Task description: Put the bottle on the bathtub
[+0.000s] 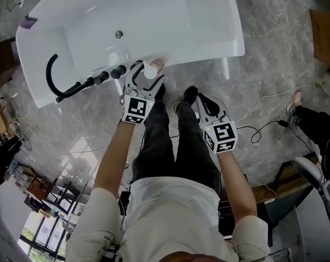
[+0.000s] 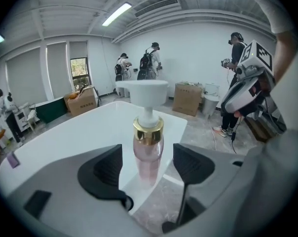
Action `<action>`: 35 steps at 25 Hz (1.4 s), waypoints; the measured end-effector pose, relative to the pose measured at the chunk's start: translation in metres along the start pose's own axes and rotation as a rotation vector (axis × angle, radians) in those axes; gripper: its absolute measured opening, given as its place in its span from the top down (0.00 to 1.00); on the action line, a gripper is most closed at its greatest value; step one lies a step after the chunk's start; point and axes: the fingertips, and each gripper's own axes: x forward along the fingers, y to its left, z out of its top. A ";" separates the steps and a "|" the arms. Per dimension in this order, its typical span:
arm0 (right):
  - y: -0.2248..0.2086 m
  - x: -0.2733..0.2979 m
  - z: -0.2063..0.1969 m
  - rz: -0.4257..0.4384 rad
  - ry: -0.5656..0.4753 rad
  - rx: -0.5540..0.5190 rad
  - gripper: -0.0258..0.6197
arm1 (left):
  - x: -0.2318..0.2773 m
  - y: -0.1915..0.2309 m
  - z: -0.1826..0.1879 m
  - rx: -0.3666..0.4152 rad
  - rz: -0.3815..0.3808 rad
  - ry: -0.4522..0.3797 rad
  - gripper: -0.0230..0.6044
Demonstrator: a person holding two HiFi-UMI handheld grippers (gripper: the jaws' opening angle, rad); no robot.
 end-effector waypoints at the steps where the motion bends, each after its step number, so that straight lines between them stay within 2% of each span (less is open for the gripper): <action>1: 0.001 -0.004 0.002 -0.001 -0.004 -0.003 0.91 | -0.008 0.000 0.000 -0.008 0.007 0.003 0.44; 8: 0.022 -0.056 0.029 -0.017 -0.040 -0.030 0.91 | -0.076 -0.008 0.027 -0.025 0.051 -0.017 0.44; 16: 0.053 -0.127 0.069 -0.025 -0.089 -0.090 0.91 | -0.166 -0.042 0.104 -0.071 0.071 -0.105 0.44; 19: 0.059 -0.153 0.088 -0.024 -0.117 -0.116 0.91 | -0.193 -0.049 0.126 -0.113 0.083 -0.136 0.44; 25: 0.095 -0.199 0.119 -0.052 -0.168 -0.164 0.91 | -0.257 -0.048 0.142 -0.248 0.070 -0.162 0.48; 35: 0.158 -0.239 0.168 -0.124 -0.265 -0.231 0.91 | -0.340 -0.017 0.173 -0.232 0.053 -0.224 0.55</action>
